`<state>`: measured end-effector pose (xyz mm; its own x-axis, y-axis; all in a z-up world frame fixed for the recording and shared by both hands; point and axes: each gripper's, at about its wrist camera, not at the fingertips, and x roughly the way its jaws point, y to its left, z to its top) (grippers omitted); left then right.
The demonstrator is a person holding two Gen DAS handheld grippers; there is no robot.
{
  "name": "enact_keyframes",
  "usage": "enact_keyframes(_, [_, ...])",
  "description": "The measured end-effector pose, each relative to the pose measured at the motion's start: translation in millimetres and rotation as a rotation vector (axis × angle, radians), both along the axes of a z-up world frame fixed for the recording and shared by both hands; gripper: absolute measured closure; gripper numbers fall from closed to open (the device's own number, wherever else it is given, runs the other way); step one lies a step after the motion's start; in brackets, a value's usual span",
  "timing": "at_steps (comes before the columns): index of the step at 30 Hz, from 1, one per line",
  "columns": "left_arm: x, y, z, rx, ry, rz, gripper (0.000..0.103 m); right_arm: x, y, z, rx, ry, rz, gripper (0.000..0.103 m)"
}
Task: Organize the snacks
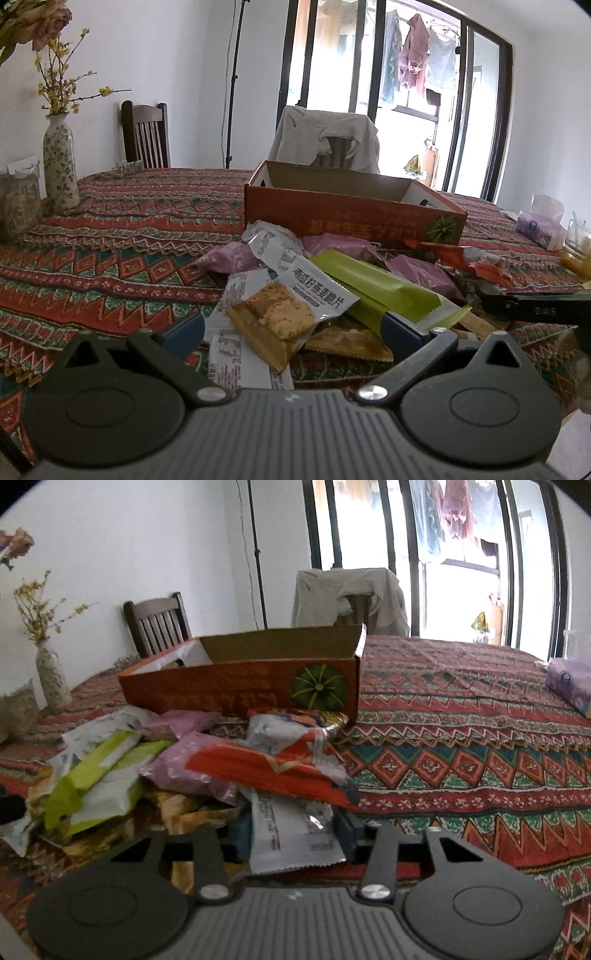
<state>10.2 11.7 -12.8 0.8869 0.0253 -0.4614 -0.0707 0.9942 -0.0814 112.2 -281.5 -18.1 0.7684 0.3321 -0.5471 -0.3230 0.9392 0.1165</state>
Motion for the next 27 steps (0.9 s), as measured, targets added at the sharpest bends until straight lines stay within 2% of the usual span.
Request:
enact_keyframes(3, [0.7, 1.2, 0.1, 0.002, 0.004, 0.007, 0.0, -16.2, -1.2, 6.9, 0.021, -0.033, 0.004, 0.077])
enact_keyframes(6, [1.1, 2.3, -0.6, 0.003, 0.01, 0.015, 0.0, -31.3, -0.9, 14.3, 0.04, -0.068, 0.015, 0.08])
enact_keyframes(7, [1.5, 2.7, -0.9, 0.004, 0.013, 0.018, 0.0, -36.4, -0.7, 17.0, 0.049, -0.081, 0.02, 0.088])
enact_keyframes(9, [2.6, 3.0, -1.5, 0.012, 0.018, 0.024, 0.0, -45.2, 0.1, 23.7, 0.069, -0.108, 0.032, 0.091])
enact_keyframes(16, [12.7, 3.0, -0.4, 0.04, 0.033, 0.035, 0.0, -55.0, 10.9, 42.2, 0.109, -0.175, 0.072, 0.091])
enact_keyframes(24, [39.4, -2.8, -5.0, 0.175, 0.05, -0.017, 0.0, -54.5, 21.1, 51.6, 0.122, -0.2, 0.092, 0.091])
enact_keyframes(27, [47.9, -1.0, -9.8, 0.18, 0.068, -0.039, 0.013, -52.1, 22.9, 49.7, 0.121, -0.196, 0.089, 0.091])
